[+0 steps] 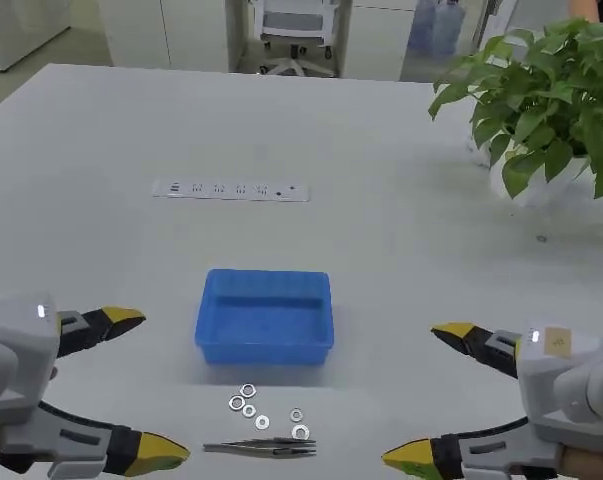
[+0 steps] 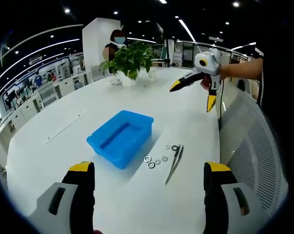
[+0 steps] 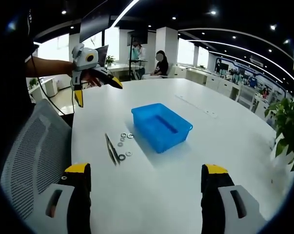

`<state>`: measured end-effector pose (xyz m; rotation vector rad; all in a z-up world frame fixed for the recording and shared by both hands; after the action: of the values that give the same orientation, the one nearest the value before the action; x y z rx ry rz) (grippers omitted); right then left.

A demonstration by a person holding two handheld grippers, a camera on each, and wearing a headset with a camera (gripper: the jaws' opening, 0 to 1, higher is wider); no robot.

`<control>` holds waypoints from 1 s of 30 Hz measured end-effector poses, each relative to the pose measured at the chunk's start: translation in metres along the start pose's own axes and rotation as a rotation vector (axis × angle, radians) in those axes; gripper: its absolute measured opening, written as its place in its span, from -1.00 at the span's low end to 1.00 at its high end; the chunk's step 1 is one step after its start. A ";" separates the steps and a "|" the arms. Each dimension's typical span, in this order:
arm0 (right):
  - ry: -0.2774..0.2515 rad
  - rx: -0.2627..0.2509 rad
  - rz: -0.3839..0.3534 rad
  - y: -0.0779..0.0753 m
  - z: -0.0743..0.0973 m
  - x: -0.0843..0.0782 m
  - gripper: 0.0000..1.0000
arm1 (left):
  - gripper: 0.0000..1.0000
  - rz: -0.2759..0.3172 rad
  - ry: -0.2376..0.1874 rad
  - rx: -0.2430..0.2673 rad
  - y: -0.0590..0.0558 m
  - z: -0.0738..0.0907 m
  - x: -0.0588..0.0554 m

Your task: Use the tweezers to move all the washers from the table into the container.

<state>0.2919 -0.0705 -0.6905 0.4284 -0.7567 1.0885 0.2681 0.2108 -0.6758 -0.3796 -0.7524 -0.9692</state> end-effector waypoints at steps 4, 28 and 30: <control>0.001 0.000 0.000 0.000 0.000 -0.001 0.89 | 0.97 0.000 0.002 0.000 0.000 0.000 -0.001; -0.004 -0.013 0.021 -0.003 0.005 0.006 0.86 | 0.96 -0.014 0.001 0.008 0.000 0.000 0.002; -0.003 -0.010 0.029 -0.002 0.004 0.008 0.84 | 0.94 -0.013 0.000 0.003 0.000 -0.001 0.002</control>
<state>0.2945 -0.0695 -0.6818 0.4118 -0.7730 1.1111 0.2689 0.2086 -0.6753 -0.3724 -0.7571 -0.9803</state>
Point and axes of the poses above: the centre of the closed fingertips' face, and the gripper's own axes: z roughly backward along the fingers, y roughly to its left, x roughly out of its top, the point moved 5 cm from there along z, roughly backward along the fingers, and after that the axes turned 10 degrees about y, right-handed, at the moved point
